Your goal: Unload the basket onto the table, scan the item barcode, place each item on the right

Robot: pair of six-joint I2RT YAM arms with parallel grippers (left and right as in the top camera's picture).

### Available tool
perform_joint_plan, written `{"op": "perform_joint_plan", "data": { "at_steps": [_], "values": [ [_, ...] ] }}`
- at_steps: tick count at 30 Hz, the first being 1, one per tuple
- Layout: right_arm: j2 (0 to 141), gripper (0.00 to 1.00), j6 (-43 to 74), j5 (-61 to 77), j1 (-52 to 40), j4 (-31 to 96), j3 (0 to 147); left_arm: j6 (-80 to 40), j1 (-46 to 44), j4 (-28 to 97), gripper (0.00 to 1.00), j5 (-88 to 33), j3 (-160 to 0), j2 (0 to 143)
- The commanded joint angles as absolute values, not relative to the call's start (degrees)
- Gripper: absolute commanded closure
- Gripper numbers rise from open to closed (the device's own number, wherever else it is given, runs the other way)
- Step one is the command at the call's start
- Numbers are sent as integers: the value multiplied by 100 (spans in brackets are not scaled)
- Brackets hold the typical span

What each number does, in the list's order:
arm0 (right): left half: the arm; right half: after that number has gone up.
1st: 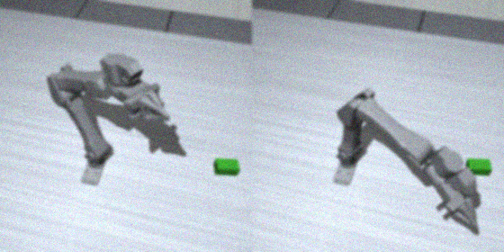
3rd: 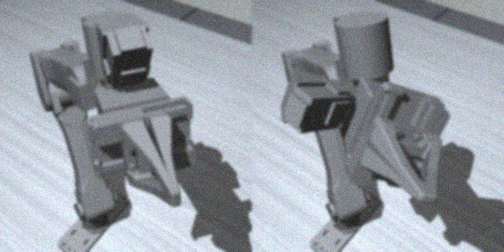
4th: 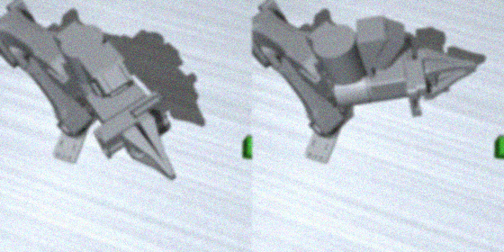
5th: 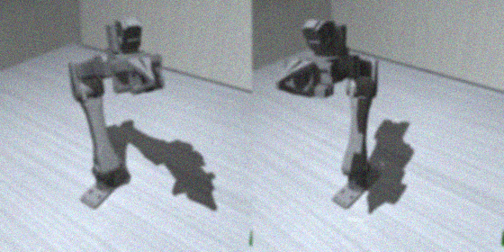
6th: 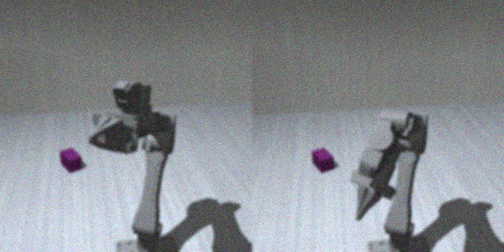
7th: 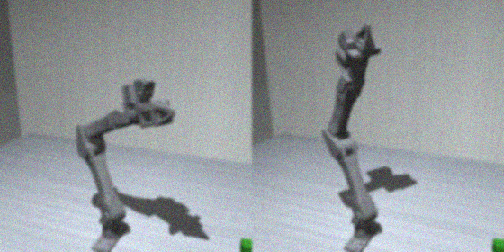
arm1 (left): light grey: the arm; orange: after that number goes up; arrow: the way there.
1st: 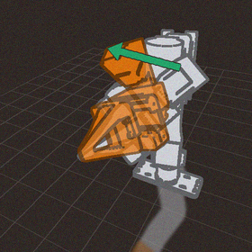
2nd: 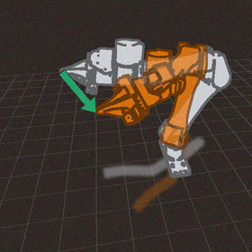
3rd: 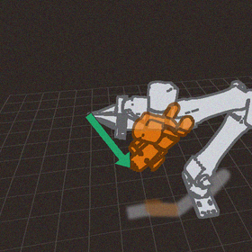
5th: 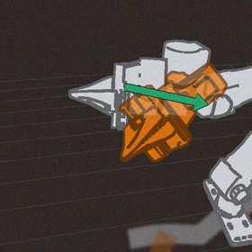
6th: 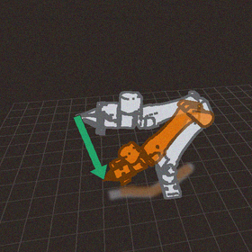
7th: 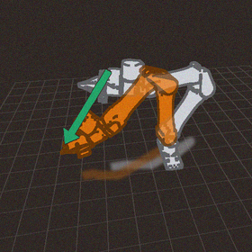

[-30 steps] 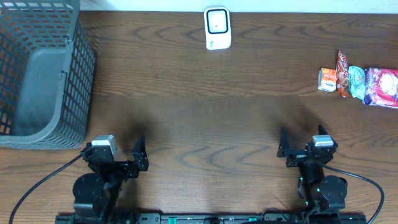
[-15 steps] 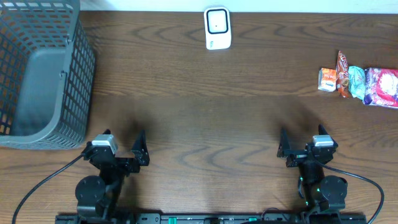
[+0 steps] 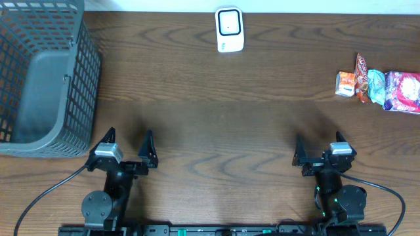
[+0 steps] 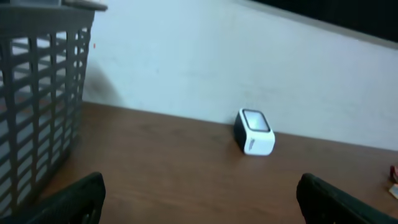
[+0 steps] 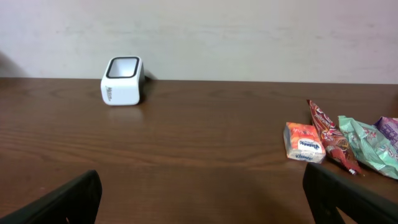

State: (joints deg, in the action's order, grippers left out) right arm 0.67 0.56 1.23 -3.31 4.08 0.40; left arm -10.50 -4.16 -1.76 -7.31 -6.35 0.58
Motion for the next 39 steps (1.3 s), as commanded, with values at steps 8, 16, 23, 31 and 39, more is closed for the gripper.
{"op": "perform_joint_plan", "data": {
  "at_steps": [8,16,23,31,39],
  "values": [
    [32,1,-27,78,-379,443,36,-1055,-381,-1208,2,-674,-21,8],
    [32,1,-27,78,-379,443,36,-972,-200,-1002,2,-676,-21,8],
    [32,1,-27,75,-379,443,36,-746,-167,-67,2,-676,-21,8],
    [32,1,-27,78,-379,443,36,-556,-167,357,2,-611,-21,8],
    [32,1,-27,78,-379,443,34,-460,-167,362,2,-526,-21,8]
  ]
}}
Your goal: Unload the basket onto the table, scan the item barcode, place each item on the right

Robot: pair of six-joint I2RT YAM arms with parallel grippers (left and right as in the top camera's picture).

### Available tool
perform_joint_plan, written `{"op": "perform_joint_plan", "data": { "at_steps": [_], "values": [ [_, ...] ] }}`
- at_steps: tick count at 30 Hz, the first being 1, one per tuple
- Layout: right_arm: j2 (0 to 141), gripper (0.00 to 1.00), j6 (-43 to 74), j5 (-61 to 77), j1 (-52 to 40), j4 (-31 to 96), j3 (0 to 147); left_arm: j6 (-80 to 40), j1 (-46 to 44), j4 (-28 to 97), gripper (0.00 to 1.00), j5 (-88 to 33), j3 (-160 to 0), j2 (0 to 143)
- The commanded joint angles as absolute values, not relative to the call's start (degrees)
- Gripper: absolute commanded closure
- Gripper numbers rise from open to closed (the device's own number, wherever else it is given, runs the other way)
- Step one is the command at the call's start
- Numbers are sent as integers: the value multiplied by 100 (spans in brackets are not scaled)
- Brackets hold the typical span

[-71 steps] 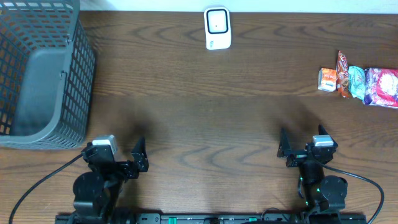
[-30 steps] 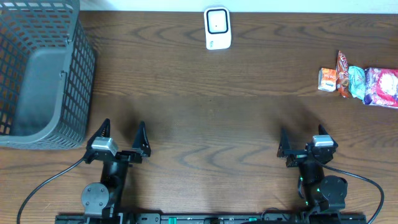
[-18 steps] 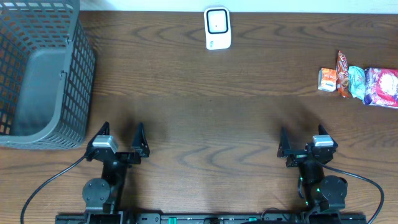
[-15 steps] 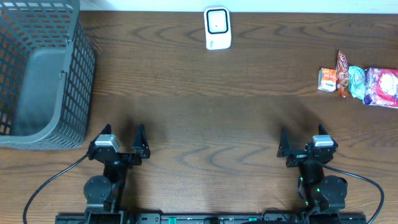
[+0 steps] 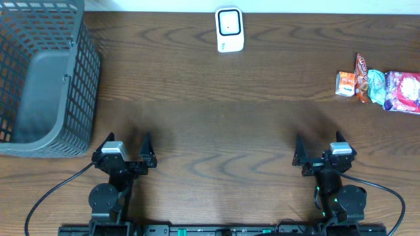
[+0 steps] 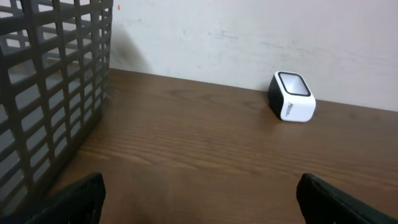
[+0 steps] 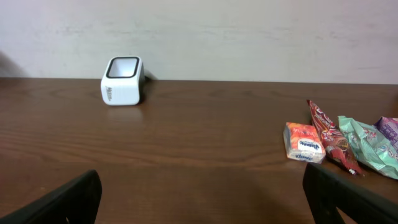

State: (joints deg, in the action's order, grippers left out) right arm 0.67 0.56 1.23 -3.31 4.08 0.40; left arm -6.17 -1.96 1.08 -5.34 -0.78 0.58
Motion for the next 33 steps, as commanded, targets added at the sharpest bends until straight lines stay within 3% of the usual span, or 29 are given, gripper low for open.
{"op": "perform_joint_plan", "data": {
  "at_steps": [1,33],
  "values": [
    [32,1,-27,75,-379,443,36,-421,-167,362,2,-528,-21,8],
    [32,1,-27,78,-379,443,36,-36,-82,384,2,-528,-21,8]
  ]
}}
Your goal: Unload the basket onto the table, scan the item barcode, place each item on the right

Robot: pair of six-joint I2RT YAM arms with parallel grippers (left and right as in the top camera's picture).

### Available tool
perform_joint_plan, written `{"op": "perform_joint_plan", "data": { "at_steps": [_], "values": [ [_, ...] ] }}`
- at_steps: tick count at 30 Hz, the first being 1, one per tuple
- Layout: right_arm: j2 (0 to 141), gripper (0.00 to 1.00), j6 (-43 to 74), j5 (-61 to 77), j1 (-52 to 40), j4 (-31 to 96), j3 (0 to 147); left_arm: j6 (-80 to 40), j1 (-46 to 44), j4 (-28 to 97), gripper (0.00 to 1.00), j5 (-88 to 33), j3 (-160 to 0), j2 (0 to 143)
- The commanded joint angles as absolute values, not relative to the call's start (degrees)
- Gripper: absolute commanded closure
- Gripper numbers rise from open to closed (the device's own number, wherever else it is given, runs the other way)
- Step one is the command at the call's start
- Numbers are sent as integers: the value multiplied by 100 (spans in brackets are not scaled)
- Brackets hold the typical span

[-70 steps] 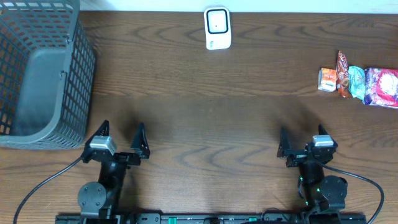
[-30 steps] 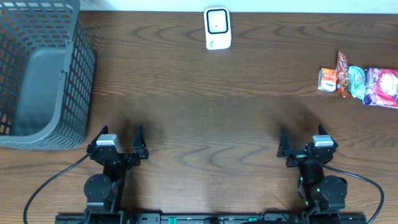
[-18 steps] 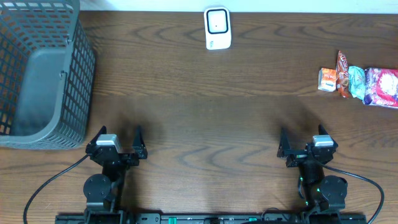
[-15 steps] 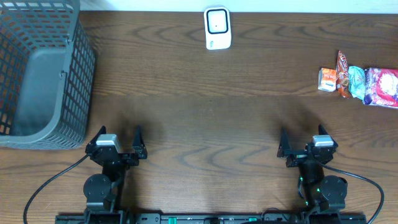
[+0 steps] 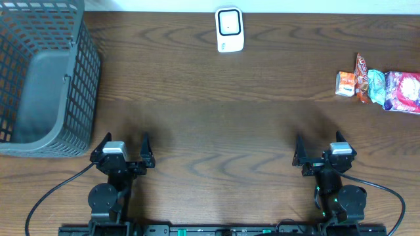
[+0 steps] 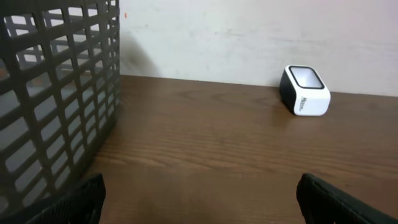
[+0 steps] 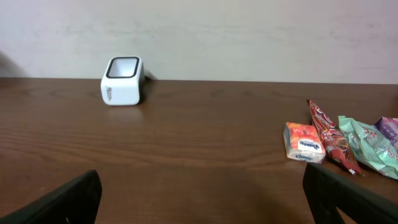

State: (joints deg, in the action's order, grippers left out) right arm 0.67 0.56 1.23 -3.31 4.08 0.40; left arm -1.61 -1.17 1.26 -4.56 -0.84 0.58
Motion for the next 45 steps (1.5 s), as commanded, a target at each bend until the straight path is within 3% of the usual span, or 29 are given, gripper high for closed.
{"op": "perform_joint_plan", "data": {
  "at_steps": [1,45],
  "values": [
    [32,1,-27,75,-379,443,36,-19,-82,381,2,-528,-21,8],
    [32,1,-27,78,-379,440,36,62,-82,388,2,-502,-21,8]
  ]
}}
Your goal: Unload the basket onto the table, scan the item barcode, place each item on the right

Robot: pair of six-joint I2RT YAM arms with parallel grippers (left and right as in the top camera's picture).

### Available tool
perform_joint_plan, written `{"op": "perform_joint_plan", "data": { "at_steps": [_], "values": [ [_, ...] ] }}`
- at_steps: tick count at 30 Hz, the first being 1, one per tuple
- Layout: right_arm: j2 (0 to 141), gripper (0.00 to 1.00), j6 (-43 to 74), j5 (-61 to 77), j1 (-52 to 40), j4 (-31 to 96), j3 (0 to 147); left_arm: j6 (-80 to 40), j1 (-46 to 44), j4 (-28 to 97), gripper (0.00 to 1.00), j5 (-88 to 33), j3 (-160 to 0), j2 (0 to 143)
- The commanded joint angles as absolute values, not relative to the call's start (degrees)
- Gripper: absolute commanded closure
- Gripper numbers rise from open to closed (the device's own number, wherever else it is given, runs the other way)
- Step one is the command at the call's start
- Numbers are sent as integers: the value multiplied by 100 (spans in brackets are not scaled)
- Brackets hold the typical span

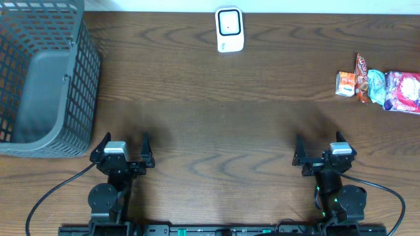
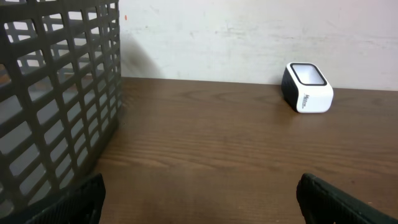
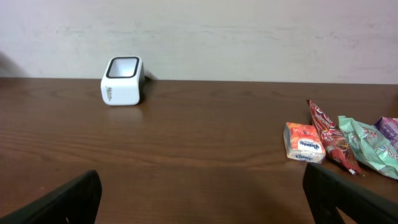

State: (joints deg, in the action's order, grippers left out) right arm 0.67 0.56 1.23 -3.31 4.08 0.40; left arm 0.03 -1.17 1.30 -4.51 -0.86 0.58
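A white barcode scanner (image 1: 230, 29) with a dark window stands at the table's far edge; it also shows in the left wrist view (image 2: 307, 96) and the right wrist view (image 3: 122, 80). Snack packets lie at the far right: a small orange-white pack (image 1: 345, 84), a red-brown wrapper (image 1: 361, 77), a teal packet (image 1: 376, 86) and a pink-purple one (image 1: 403, 92). My left gripper (image 1: 124, 145) rests open at the front left, nothing between its fingers. My right gripper (image 1: 323, 149) rests open at the front right, far from the packets.
A dark grey mesh basket (image 1: 46, 78) fills the far left of the table, close to my left gripper. A pale wall runs behind the table's back edge. Bare wood lies between the grippers and the scanner.
The left wrist view has turned very slightly; the scanner sits a touch higher and to the right in it. Nothing else has changed.
My left gripper began turned to the left and tilted, beside the basket. It then swung straight to face the back wall and has settled there. My right arm, the scanner and the packets have stayed where they were.
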Motion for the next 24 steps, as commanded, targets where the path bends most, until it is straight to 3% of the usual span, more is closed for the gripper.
{"op": "perform_joint_plan", "data": {
  "at_steps": [1,24],
  "values": [
    [32,1,-27,78,-379,440,36,62,-82,386,2,-504,-21,8],
    [32,1,-27,78,-379,440,36,62,-82,377,2,-506,-21,8]
  ]
}}
